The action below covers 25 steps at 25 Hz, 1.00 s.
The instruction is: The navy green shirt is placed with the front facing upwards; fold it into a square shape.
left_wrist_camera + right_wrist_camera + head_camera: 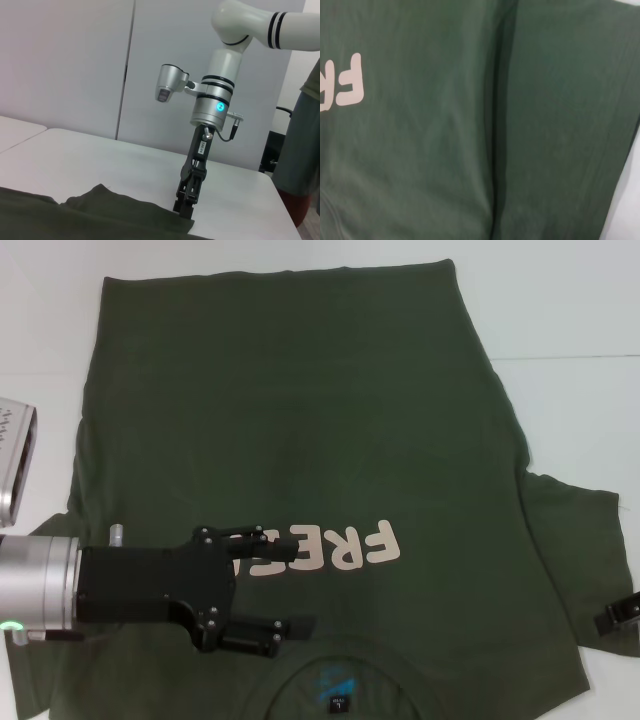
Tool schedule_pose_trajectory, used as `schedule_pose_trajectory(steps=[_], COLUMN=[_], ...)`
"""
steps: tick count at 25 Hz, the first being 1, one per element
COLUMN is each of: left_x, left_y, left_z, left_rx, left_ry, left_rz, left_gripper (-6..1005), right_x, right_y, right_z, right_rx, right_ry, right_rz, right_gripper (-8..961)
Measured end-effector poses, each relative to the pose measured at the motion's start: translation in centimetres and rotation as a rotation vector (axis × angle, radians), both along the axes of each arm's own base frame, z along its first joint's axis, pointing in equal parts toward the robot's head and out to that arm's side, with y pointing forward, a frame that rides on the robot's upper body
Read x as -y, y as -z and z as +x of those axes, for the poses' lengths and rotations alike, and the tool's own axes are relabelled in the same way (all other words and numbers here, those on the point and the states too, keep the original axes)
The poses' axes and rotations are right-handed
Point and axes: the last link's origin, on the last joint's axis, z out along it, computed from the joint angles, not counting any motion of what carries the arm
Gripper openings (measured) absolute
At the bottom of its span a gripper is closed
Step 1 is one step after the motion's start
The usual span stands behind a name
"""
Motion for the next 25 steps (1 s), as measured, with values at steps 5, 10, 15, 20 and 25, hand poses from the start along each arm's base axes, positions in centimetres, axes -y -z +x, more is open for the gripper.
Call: schedule_pose_trajectory(steps=[5, 10, 15, 20, 25], left_x=[0.01, 0.02, 0.02, 0.04, 0.05], left_y=[0.01, 0.04, 0.04, 0.04, 0.02], left_z=[0.00, 0.00, 0.00, -0.02, -0.06], left_rx=[0.000, 0.001, 0.001, 0.001, 0.001], left_ry=[0.000, 0.001, 0.002, 0.001, -0.001], left_rz=[0.000, 0.000, 0.000, 0.000, 0.001], left_gripper=[876, 876, 876, 876, 876], right_x=[0.11, 0.08, 0.02, -0.09, -0.25], right_y=[0.21, 0.27, 0.46, 0.69, 0.89], right_z=[0.14, 0.16, 0.02, -0.21, -0.53], right_rx=[-0.002, 0.005, 0.003, -0.007, -0.014], right_ry=[0.007, 0.007, 0.004, -0.004, -0.008], right_rz=[-0.007, -0.012, -0.013, -0.014, -0.017], right_gripper=[838, 838, 837, 840, 839])
